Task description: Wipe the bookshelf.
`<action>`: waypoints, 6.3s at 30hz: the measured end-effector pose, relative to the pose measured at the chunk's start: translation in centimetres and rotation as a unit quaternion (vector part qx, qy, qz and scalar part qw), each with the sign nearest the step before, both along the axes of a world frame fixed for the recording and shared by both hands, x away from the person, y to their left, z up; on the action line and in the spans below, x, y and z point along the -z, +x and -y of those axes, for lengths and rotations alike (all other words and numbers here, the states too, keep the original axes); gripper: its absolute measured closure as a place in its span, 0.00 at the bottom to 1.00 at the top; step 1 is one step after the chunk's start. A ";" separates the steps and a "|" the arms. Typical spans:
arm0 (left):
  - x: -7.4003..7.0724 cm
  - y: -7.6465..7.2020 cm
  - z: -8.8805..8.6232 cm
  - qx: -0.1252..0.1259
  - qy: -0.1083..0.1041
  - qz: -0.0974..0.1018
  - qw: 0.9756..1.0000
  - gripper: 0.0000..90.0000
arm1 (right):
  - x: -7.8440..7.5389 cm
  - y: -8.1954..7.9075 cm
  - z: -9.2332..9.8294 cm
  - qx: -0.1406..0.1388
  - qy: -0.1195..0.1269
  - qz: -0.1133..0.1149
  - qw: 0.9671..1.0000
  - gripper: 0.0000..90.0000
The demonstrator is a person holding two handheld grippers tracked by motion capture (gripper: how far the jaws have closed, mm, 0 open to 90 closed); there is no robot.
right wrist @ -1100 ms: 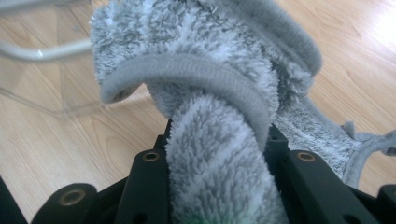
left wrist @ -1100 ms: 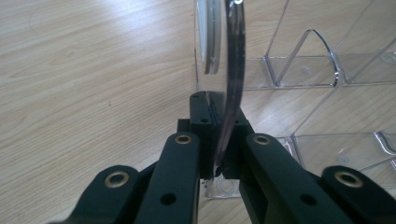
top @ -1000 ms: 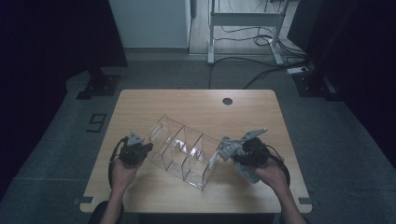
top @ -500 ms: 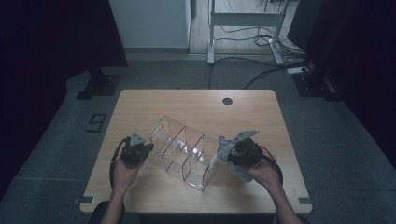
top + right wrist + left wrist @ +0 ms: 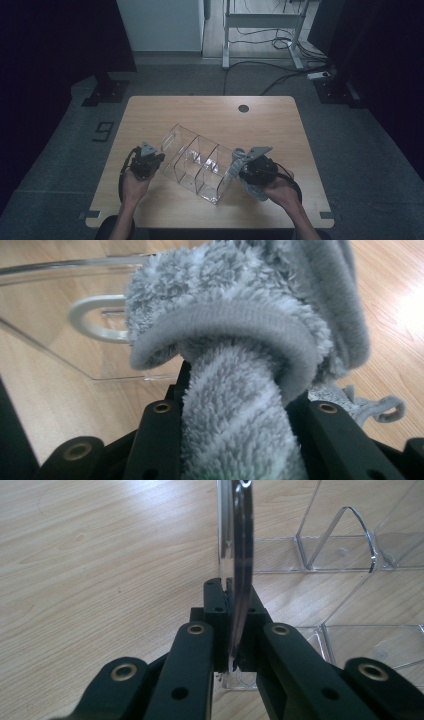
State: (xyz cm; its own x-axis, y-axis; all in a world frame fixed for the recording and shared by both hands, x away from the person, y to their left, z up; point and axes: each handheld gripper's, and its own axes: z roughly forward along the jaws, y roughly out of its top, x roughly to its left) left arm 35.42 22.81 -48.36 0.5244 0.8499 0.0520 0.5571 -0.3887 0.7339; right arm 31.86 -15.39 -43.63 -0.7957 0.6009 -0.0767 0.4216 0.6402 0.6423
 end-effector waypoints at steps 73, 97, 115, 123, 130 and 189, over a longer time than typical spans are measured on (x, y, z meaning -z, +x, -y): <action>-0.1 0.2 -0.6 0.020 -0.007 -0.012 1.000 0.97 | 5.1 0.0 -1.9 0.011 -0.026 -0.085 0.996 0.71; -0.1 0.2 -0.5 0.019 -0.008 -0.013 1.000 0.97 | 5.2 4.3 0.5 0.083 -0.014 -0.078 0.993 0.71; 0.0 0.2 -0.5 0.013 -0.013 -0.013 1.000 0.97 | 7.1 4.7 -0.4 0.075 -0.058 -0.081 0.992 0.71; 0.0 0.2 -0.5 0.012 -0.016 -0.014 1.000 0.97 | 8.2 5.0 -0.5 0.074 -0.062 -0.095 0.991 0.71; 0.0 0.2 -0.4 0.007 -0.014 -0.013 1.000 0.97 | 8.2 4.8 -0.5 0.066 -0.061 -0.090 0.992 0.71; -0.1 -0.1 -0.1 -0.011 -0.009 -0.014 1.000 0.97 | 7.2 -3.0 -4.6 -0.065 -0.061 -0.116 0.989 0.73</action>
